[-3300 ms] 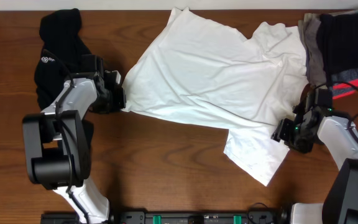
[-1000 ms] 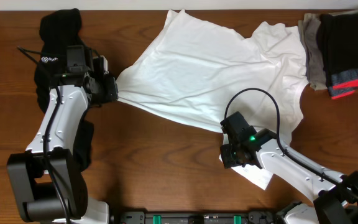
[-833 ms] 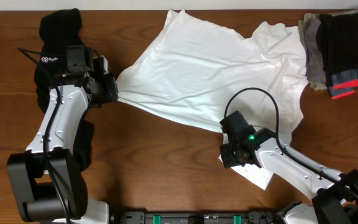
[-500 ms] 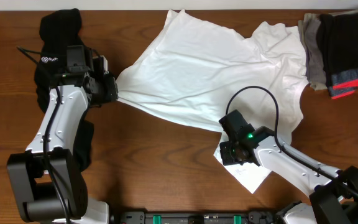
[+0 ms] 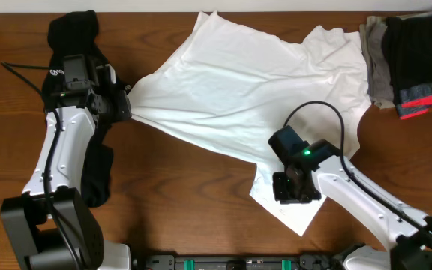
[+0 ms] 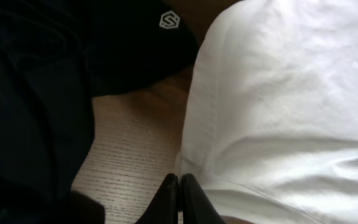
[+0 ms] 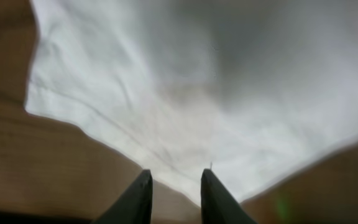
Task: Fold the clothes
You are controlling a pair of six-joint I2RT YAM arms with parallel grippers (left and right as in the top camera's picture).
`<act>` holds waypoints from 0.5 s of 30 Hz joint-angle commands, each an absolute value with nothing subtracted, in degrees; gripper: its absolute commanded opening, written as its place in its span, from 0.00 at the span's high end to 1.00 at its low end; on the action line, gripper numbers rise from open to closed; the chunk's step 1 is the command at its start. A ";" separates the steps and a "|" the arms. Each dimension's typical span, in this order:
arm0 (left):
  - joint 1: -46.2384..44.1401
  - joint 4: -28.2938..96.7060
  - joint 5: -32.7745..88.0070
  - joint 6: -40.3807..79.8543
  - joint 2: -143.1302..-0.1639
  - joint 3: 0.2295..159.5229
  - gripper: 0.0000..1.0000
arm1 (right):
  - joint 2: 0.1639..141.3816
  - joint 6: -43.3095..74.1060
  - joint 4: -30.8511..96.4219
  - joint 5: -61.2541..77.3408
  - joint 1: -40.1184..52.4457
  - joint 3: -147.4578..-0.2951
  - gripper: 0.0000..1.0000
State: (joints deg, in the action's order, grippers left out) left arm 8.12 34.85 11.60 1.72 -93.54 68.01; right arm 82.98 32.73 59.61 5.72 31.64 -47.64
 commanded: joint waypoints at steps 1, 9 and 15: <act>8.34 34.72 10.85 2.28 -92.49 67.88 0.94 | 81.97 41.98 63.37 6.24 31.44 -48.14 0.75; 8.34 33.67 10.85 2.28 -92.49 67.88 0.94 | 81.97 54.28 65.65 6.22 39.77 -44.25 0.54; 8.34 33.54 10.87 2.28 -92.49 67.88 0.94 | 81.97 62.94 64.38 4.71 42.50 -39.24 0.43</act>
State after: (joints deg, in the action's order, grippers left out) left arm 8.14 33.89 11.60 1.72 -93.51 68.01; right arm 82.37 56.21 64.93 5.78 41.45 -41.30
